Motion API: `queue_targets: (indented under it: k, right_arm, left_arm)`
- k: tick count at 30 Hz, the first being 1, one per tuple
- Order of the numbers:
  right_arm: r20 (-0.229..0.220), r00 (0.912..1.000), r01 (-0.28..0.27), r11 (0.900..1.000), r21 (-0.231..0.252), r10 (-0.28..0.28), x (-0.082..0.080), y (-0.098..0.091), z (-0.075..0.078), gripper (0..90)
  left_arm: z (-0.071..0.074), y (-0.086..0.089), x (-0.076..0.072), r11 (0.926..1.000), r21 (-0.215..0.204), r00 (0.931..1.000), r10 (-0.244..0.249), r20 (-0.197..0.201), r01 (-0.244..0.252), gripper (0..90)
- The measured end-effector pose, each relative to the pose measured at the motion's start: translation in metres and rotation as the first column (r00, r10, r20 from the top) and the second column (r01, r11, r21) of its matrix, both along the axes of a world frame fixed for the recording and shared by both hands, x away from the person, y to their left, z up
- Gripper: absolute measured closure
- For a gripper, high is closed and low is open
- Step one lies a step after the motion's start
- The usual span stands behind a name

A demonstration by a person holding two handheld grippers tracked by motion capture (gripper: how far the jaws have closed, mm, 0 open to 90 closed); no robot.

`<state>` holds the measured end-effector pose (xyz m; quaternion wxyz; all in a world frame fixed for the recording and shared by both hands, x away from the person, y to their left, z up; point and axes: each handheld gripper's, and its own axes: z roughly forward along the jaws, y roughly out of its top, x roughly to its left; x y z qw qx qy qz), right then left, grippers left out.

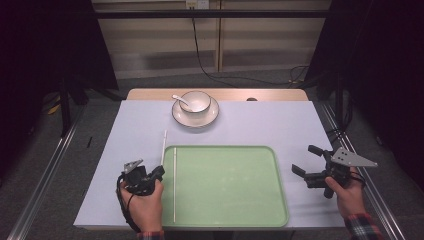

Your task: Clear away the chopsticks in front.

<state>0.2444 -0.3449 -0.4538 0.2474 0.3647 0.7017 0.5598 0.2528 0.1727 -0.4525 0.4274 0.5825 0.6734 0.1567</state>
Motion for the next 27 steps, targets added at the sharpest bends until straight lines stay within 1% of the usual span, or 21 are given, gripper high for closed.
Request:
queue_targets:
  k: [1, 3, 4, 5, 6, 9, 10, 12, 13, 14, 16, 19, 20, 22, 23, 26, 27]
  right_arm:
    - [-0.001, 1.0, 0.0, 1.0, 0.0, 0.0, 0.0, 0.0, 0.0, 0.6]
    - [0.003, 1.0, -0.008, 0.9999, -0.006, 0.009, 0.0, 0.0, 0.0, 0.6]
    - [0.003, 1.0, -0.005, 1.0, -0.001, 0.005, -0.001, 0.0, 0.001, 0.6]
    - [0.003, 1.0, -0.002, 1.0, 0.002, 0.002, -0.001, 0.0, 0.001, 0.6]
    - [0.002, 1.0, -0.002, 1.0, 0.001, 0.002, -0.001, 0.0, 0.001, 0.6]
    - [0.003, 1.0, -0.009, 0.9999, -0.008, 0.009, 0.0, 0.0, 0.0, 0.6]
    - [0.003, 1.0, -0.009, 0.9999, -0.008, 0.009, 0.0, 0.0, 0.0, 0.6]
    - [-0.002, 0.9999, -0.016, 0.9998, -0.009, 0.016, 0.0, 0.0, 0.0, 0.6]
    - [0.001, 0.9999, -0.011, 0.9999, -0.008, 0.011, -0.001, 0.0, 0.0, 0.6]
    - [0.001, 0.9999, -0.011, 0.9999, -0.008, 0.011, -0.001, 0.0, 0.0, 0.6]
    - [0.001, 1.0, -0.008, 0.9999, -0.006, 0.008, -0.001, 0.0, 0.0, 0.6]
    - [-0.006, 0.9998, -0.017, 0.9998, -0.008, 0.017, -0.001, 0.0, 0.001, 0.6]
    - [-0.002, 0.9998, -0.018, 0.9997, -0.013, 0.018, 0.0, 0.0, 0.0, 0.6]
    - [0.002, 1.0, -0.002, 1.0, -0.006, 0.002, -0.001, 0.001, 0.0, 0.6]
    - [-0.006, 0.9999, -0.012, 0.9999, -0.005, 0.012, -0.001, 0.0, 0.001, 0.6]
    - [0.0, 1.0, -0.006, 1.0, -0.002, 0.006, -0.001, 0.0, 0.001, 0.6]
    - [-0.005, 0.9999, -0.012, 0.9999, -0.004, 0.012, -0.001, 0.0, 0.001, 0.6]
  left_arm:
    - [-0.001, 0.0, -0.001, 1.0, 0.008, 1.0, -0.006, 0.0, 0.006, 85.9]
    - [-0.002, -0.001, -0.003, 1.0, 0.006, 1.0, -0.003, -0.005, 0.003, 85.9]
    - [-0.002, -0.001, -0.003, 1.0, 0.006, 1.0, -0.003, -0.005, 0.003, 85.9]
    - [-0.002, -0.002, -0.004, 1.0, -0.002, 1.0, 0.002, -0.001, -0.002, 85.9]
    - [-0.004, -0.003, -0.007, 1.0, -0.006, 1.0, -0.003, 0.0, 0.003, 85.9]
    - [-0.005, -0.005, -0.01, 1.0, -0.001, 1.0, -0.007, 0.001, 0.007, 85.9]
    - [-0.005, -0.004, -0.01, 0.9999, 0.007, 1.0, -0.007, 0.0, 0.007, 85.9]
    - [-0.005, -0.006, -0.012, 1.0, 0.003, 1.0, -0.006, 0.001, 0.006, 85.9]
    - [-0.005, -0.005, -0.013, 0.9999, 0.013, 1.0, -0.007, 0.002, 0.007, 85.9]
    - [-0.005, -0.005, -0.013, 0.9999, 0.013, 1.0, -0.007, 0.002, 0.007, 85.9]
    - [-0.007, -0.006, -0.013, 1.0, 0.006, 1.0, -0.001, -0.005, 0.001, 85.9]
    - [-0.01, -0.006, -0.015, 0.9998, 0.02, 0.9999, 0.001, -0.014, -0.001, 85.9]
    - [-0.01, -0.007, -0.015, 0.9999, 0.014, 0.9998, 0.008, -0.016, -0.008, 85.9]
    - [-0.011, -0.007, -0.015, 0.9999, 0.016, 0.9998, 0.003, -0.019, -0.002, 85.9]
    - [-0.011, -0.007, -0.016, 0.9998, 0.02, 0.9998, 0.005, -0.019, -0.005, 85.9]
    - [-0.011, -0.008, -0.017, 0.9999, 0.014, 0.9997, 0.009, -0.023, -0.009, 85.9]
    - [-0.011, -0.008, -0.017, 0.9997, 0.025, 0.9997, 0.008, -0.022, -0.008, 85.9]
